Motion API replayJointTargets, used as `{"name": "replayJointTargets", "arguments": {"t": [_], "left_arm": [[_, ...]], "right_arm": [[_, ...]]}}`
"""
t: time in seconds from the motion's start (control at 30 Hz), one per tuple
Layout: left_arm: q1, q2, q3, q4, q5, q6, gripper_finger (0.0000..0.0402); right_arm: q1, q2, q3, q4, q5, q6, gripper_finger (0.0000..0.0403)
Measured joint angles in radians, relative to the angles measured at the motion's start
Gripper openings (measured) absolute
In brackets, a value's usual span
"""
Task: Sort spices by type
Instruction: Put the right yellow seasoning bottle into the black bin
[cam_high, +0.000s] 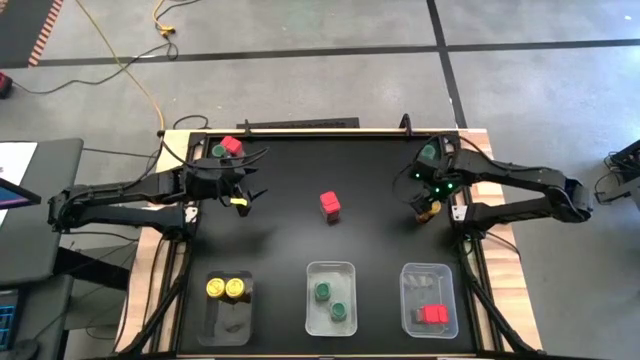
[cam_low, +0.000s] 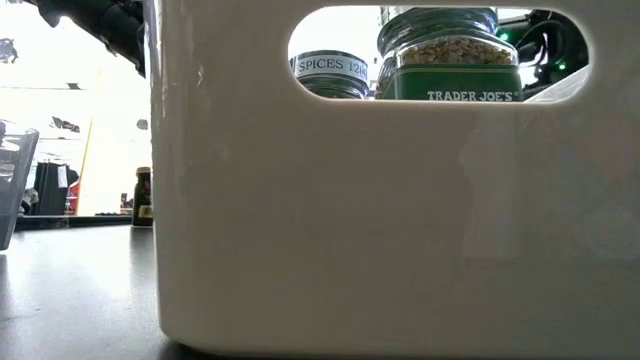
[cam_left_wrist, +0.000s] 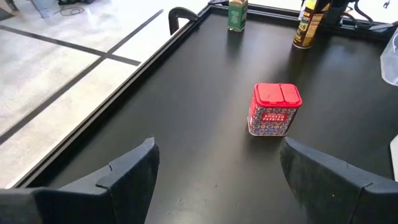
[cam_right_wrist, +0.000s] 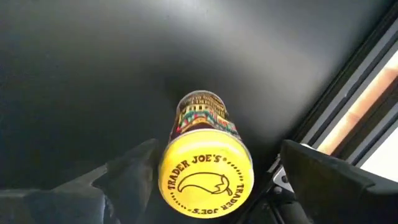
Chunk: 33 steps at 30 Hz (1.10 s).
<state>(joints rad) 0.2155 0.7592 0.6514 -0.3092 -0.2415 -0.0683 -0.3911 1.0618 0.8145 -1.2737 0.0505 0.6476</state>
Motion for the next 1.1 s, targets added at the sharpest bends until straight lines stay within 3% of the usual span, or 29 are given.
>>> {"name": "replayJointTargets", "arguments": {"t": [0.5, 1.1], "left_arm": [[0.0, 0.0, 0.0, 0.0, -0.002, 0.022, 0.032], [0.0, 0.0, 0.0, 0.0, -0.001, 0.003, 0.032]], "right_arm": [[0.025, 0.0, -0.059, 0.056, -0.067, 0.029, 0.0353], [0.032, 0.072, -0.057, 0.059, -0.054, 0.01, 0.0258]]}}
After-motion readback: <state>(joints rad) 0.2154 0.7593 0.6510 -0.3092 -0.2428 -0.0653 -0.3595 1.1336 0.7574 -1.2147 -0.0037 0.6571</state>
